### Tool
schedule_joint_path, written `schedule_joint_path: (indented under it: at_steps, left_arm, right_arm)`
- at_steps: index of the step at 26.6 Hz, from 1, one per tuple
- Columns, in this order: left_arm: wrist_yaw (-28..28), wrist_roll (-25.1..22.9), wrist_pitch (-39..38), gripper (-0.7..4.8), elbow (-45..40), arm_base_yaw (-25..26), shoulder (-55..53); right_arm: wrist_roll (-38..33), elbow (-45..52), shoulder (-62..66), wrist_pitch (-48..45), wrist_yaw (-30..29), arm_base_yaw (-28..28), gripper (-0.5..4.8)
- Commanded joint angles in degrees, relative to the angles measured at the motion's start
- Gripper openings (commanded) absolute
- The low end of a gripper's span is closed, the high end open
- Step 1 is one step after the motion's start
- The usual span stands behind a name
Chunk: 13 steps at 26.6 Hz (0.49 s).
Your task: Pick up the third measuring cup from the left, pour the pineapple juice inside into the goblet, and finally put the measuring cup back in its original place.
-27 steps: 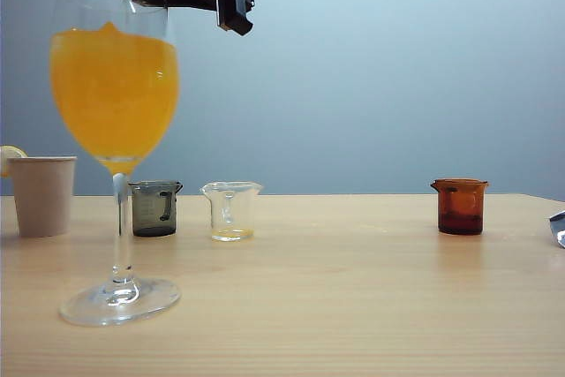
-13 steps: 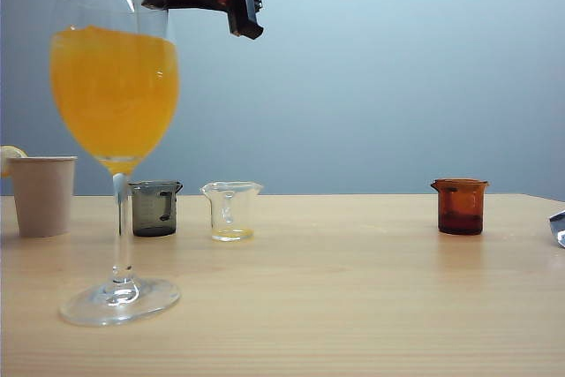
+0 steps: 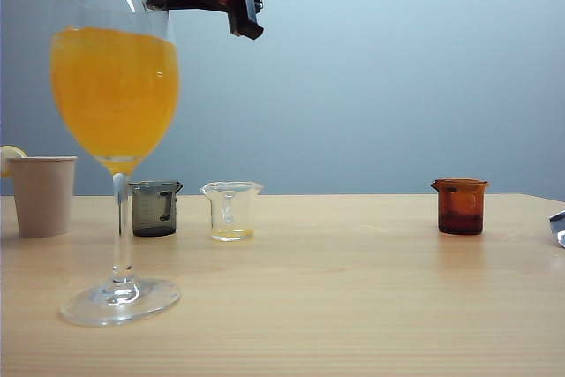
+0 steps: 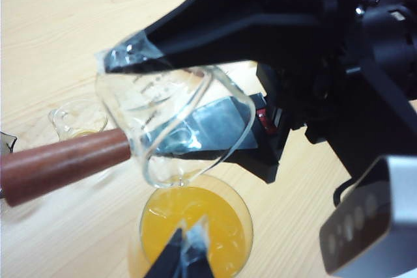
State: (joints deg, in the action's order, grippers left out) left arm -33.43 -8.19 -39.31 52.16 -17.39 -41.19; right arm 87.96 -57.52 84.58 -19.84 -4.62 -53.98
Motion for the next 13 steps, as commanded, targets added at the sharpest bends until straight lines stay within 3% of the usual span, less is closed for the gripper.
schedule_joint_path:
  at_steps: [1,7,13]
  left_arm:
    - [-0.2,-0.4,0.4,-0.05,0.3,0.1,0.1]
    - [-0.2,-0.4,0.4,-0.05,0.3,0.1,0.1]
    - [-0.2,-0.4,0.4,-0.05,0.3,0.1,0.1]
  right_arm:
    - [-5.2,-0.6,-0.3,-1.4,0.0,0.0,-0.01]
    - [-19.6,-0.6,-0.3,-1.5,0.0,0.0,-0.01]
    - [-48.1,-0.6,-0.3,-7.7,3.7,5.0,-0.01]
